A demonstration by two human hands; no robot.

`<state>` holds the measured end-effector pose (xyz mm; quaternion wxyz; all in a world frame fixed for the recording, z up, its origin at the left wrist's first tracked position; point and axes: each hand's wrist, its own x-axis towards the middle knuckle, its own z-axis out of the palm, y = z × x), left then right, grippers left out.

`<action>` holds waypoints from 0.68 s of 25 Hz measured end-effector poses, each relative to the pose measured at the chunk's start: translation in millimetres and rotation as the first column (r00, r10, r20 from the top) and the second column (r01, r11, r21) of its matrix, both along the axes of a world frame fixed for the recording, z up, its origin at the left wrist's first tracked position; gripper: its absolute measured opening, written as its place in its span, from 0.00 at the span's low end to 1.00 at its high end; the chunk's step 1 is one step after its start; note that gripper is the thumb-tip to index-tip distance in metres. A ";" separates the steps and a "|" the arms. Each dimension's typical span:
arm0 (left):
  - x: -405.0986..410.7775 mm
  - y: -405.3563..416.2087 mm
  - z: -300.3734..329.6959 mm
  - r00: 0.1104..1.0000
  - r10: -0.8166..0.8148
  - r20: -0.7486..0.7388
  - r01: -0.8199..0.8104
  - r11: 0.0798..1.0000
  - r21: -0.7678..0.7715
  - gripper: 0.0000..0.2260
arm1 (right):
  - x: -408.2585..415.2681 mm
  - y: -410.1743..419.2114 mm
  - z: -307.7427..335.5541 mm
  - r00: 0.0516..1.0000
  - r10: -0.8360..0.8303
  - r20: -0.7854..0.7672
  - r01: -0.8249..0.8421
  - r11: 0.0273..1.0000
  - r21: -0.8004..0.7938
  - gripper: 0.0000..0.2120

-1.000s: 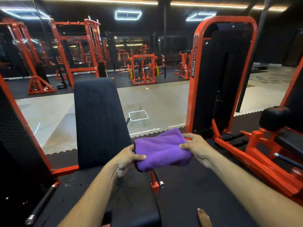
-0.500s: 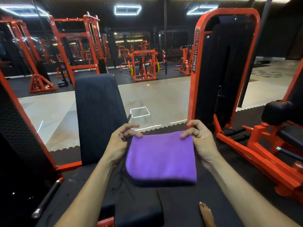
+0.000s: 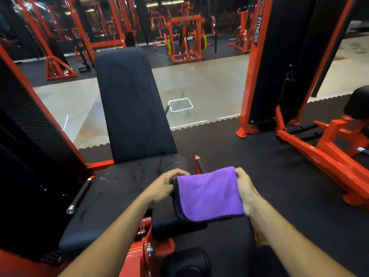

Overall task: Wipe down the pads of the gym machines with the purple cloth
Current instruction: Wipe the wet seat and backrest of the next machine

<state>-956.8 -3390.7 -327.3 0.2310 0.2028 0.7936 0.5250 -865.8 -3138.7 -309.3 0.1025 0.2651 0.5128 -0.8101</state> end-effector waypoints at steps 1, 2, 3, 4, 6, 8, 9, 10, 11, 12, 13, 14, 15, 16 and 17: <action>4.4 -1.0 -15.8 0.999 0.041 0.036 -0.040 0.999 -0.017 0.14 | 4.0 -4.4 -8.6 0.999 0.017 0.031 -0.016 0.999 -0.034 0.23; 8.2 -2.5 -28.3 0.995 0.079 0.061 -0.077 0.996 -0.040 0.15 | 9.1 -9.9 -13.8 0.996 0.072 0.048 -0.069 0.996 -0.057 0.28; 9.7 -4.4 -37.7 0.990 0.111 0.092 -0.106 0.993 -0.051 0.15 | 11.9 -13.8 -19.2 0.992 0.116 0.058 -0.113 0.993 -0.043 0.31; 8.7 -7.7 -45.0 0.985 0.128 0.117 -0.121 0.990 -0.069 0.15 | 13.1 -14.6 -22.2 0.989 0.135 0.053 -0.136 0.991 0.008 0.30; -1.0 -19.0 -57.5 0.988 0.098 0.121 -0.085 0.990 -0.111 0.19 | 6.6 -5.1 -32.4 0.999 0.033 0.015 -0.036 0.972 0.233 0.27; -21.2 -35.4 -75.1 0.994 0.102 -0.034 -0.107 0.961 -0.257 0.25 | -3.9 10.1 -35.2 0.992 -0.068 -0.102 0.100 0.931 0.350 0.21; -33.6 -43.4 -83.7 0.981 0.112 -0.156 -0.163 0.913 -0.375 0.27 | -8.9 15.5 -32.7 0.983 -0.076 -0.168 0.136 0.912 0.388 0.18; -45.0 -48.8 -93.4 0.962 0.126 -0.242 -0.233 0.839 -0.491 0.28 | -14.4 16.9 -33.3 0.974 -0.048 -0.223 0.148 0.877 0.458 0.15; -53.1 -52.1 -103.8 0.951 0.131 -0.279 -0.275 0.770 -0.576 0.28 | -18.7 13.4 -34.0 0.961 0.028 -0.273 0.137 0.814 0.564 0.13; -57.0 -52.5 -113.5 0.953 0.121 -0.279 -0.279 0.715 -0.641 0.28 | -20.4 3.4 -34.7 0.941 0.152 -0.301 0.106 0.715 0.691 0.11; -58.3 -50.6 -122.6 0.957 0.093 -0.276 -0.265 0.668 -0.695 0.27 | -22.7 -10.3 -44.2 0.901 0.303 -0.312 0.080 0.590 0.803 0.10; -57.6 -48.6 -131.1 0.955 0.060 -0.290 -0.262 0.628 -0.732 0.27 | -25.1 -24.7 -61.3 0.842 0.459 -0.283 0.054 0.451 0.891 0.11; -57.1 -47.6 -139.4 0.947 0.038 -0.318 -0.276 0.600 -0.751 0.26 | -27.2 -38.3 -87.6 0.772 0.611 -0.175 -0.015 0.293 0.956 0.14; -57.9 -48.2 -144.4 0.938 0.035 -0.346 -0.300 0.587 -0.752 0.25 | -27.4 -50.6 -113.5 0.702 0.711 -0.023 -0.089 0.119 0.989 0.18; -59.7 -49.5 -146.3 0.932 0.035 -0.361 -0.313 0.581 -0.752 0.25 | -28.5 -57.4 -139.0 0.666 0.739 0.097 -0.144 0.000 0.990 0.21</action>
